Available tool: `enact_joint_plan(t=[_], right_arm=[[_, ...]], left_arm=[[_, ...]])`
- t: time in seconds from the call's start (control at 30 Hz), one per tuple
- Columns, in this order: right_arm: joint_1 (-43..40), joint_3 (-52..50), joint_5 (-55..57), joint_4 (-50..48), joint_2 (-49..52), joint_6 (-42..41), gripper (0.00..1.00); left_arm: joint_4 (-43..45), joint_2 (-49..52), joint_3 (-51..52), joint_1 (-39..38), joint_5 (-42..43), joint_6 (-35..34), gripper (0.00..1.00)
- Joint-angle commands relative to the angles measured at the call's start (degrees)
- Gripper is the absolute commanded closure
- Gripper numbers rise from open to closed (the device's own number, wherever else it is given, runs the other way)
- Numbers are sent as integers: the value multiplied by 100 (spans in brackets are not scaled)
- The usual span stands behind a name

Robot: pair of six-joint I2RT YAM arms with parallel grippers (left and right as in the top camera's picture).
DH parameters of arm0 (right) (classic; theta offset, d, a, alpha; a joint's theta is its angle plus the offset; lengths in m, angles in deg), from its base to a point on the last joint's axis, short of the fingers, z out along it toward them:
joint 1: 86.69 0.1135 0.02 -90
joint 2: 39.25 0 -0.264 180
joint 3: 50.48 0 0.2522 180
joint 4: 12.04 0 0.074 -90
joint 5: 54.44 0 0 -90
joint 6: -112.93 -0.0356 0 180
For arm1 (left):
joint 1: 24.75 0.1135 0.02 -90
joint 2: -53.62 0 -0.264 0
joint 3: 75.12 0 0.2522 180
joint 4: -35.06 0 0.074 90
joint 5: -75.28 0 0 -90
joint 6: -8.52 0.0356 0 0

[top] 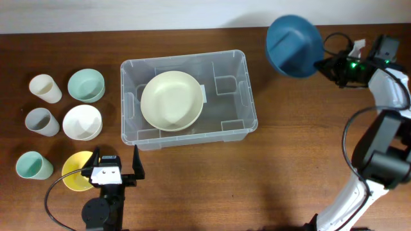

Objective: Pack container
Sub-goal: 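Carry the teal bowl into the bin and stack it on the bowls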

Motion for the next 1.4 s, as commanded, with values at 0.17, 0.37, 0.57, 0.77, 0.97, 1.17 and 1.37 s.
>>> enact_joint_plan(t=[0.17,0.37,0.57,0.77,0.97,1.17,1.37], right_arm=[[2090,15,787,105,-1899,155,96],[3615,13,1906,111,-1663,155,96],[4603,13,2680,114,-1453,103,96],[5080,13,3154,68,-994,-83,96],[5047,13,3165,-186,-516,-79,96],[4966,13,3167,-282,-352,-76,78],[4972,13,3150,-267,-302,-76,52]], left_arm=[[-4,-33,33,24,63,48,1],[-4,-33,33,24,63,48,1],[-4,-33,33,24,63,46,1],[-4,-33,33,24,63,46,1],[-4,-33,33,24,63,48,1],[-4,-33,33,24,63,46,1],[-4,-33,33,24,63,48,1]])
